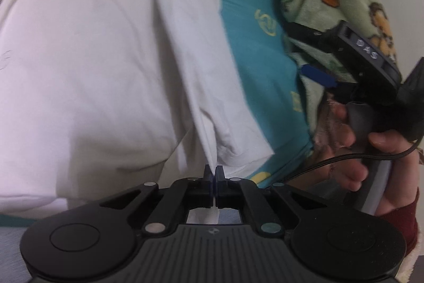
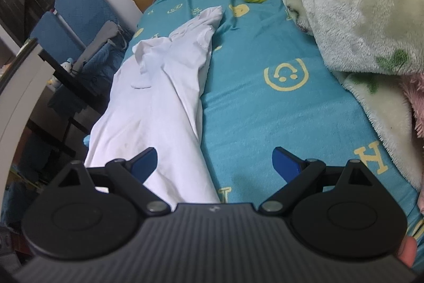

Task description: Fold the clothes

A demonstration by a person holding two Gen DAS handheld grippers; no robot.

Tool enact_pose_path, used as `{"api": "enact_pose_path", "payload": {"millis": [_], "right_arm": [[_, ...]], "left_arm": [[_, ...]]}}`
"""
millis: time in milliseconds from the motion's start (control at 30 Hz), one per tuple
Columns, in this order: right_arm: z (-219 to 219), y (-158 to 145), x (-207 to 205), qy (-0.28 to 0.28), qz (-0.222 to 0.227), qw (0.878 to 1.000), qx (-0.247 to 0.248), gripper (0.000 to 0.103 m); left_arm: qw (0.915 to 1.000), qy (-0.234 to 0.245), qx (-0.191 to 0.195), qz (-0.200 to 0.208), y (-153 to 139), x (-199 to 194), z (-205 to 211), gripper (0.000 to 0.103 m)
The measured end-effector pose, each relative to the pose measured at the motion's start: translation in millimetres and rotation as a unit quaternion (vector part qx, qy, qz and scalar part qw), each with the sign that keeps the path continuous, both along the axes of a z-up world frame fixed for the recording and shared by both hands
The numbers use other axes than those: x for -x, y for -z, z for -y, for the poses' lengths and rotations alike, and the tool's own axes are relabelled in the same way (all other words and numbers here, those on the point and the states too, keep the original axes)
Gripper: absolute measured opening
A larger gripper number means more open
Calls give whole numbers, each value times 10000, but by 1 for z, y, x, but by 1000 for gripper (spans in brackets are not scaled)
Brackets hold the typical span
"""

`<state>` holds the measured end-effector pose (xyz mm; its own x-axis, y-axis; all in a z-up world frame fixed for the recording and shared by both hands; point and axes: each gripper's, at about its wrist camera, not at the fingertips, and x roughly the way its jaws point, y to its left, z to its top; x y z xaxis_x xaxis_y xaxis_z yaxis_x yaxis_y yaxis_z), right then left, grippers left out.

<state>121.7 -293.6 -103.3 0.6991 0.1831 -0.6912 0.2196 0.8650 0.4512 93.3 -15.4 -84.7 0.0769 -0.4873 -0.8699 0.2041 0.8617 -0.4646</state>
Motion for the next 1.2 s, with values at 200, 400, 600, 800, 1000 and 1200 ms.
{"api": "enact_pose_path", "payload": {"millis": [200, 400, 600, 800, 1000, 1200], "right_arm": [[-1, -3, 1, 13, 83, 10000, 28, 95], [3, -8, 4, 155, 232, 9996, 29, 95], [3, -9, 4, 144, 254, 9996, -38, 95], [-6, -21, 8, -22, 657, 9978, 26, 95], [-15, -42, 21, 20, 1449, 9889, 335, 95], [-18, -54, 29, 51, 1888, 9808, 491, 95]], "left_arm": [[9952, 7, -966, 180, 17, 0, -9, 2], [9936, 51, -1005, 516, 8, 6, -16, 25], [9949, -78, -328, 945, -18, 16, -43, 48], [9789, -357, -341, 1982, -55, 6, -35, 63], [9394, -658, -481, 3331, -100, -10, -4, 89], [8965, -655, -744, 4319, -125, -18, 31, 103]]}}
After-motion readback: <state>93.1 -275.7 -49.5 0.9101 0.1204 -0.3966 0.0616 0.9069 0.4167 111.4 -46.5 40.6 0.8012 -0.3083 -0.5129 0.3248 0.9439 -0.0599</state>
